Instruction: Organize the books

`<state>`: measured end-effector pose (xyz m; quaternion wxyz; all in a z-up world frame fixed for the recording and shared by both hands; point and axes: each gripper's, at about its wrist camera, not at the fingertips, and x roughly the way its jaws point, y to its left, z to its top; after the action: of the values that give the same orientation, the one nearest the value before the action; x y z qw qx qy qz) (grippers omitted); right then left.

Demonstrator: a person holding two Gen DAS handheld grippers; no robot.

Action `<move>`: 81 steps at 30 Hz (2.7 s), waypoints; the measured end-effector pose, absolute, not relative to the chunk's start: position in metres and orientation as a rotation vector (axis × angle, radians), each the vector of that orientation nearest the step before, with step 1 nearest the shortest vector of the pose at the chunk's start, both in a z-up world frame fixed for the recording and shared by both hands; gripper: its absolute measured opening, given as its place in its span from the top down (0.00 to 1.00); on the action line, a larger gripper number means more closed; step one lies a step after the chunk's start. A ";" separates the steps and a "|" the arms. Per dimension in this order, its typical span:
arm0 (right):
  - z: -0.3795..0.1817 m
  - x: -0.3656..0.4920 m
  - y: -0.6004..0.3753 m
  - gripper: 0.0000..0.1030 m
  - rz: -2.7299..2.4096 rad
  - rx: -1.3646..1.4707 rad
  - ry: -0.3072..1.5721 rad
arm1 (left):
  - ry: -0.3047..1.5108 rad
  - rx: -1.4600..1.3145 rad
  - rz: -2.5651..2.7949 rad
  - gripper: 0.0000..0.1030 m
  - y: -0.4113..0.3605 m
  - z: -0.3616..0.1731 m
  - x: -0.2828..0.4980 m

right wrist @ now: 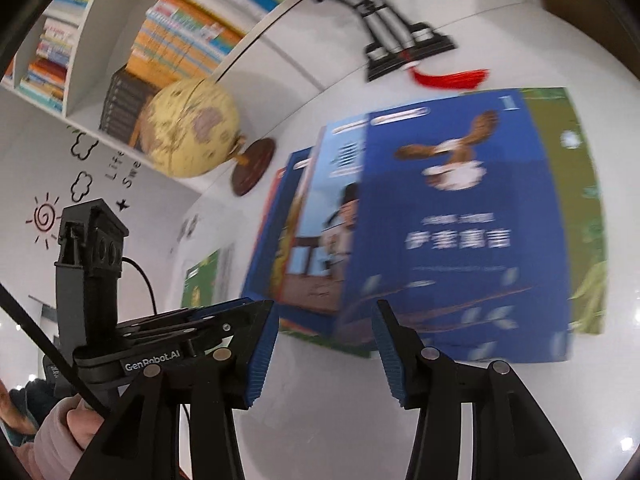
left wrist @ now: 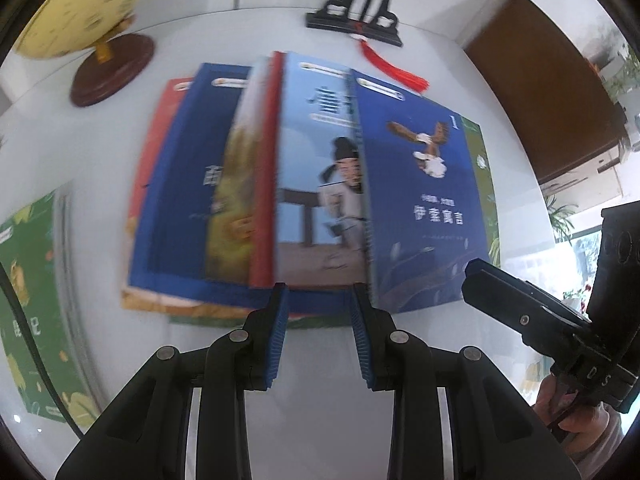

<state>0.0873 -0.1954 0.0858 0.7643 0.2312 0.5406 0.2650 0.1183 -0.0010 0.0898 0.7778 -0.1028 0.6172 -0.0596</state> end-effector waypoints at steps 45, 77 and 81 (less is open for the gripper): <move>0.032 0.136 -0.315 0.41 0.475 0.533 1.147 | 1.391 -0.275 -0.273 0.12 -0.081 0.059 0.192; 0.031 0.145 -0.348 0.56 0.543 0.718 1.201 | 1.299 -0.375 -0.307 0.65 -0.096 0.058 0.184; 0.016 0.138 -0.354 0.58 0.564 0.836 1.209 | 1.294 -0.385 -0.356 0.65 -0.105 0.059 0.185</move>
<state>0.1378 -0.3542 0.0162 0.7059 0.3760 0.5441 0.2537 0.1849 -0.1053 0.0590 0.7662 -0.1771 0.5957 -0.1637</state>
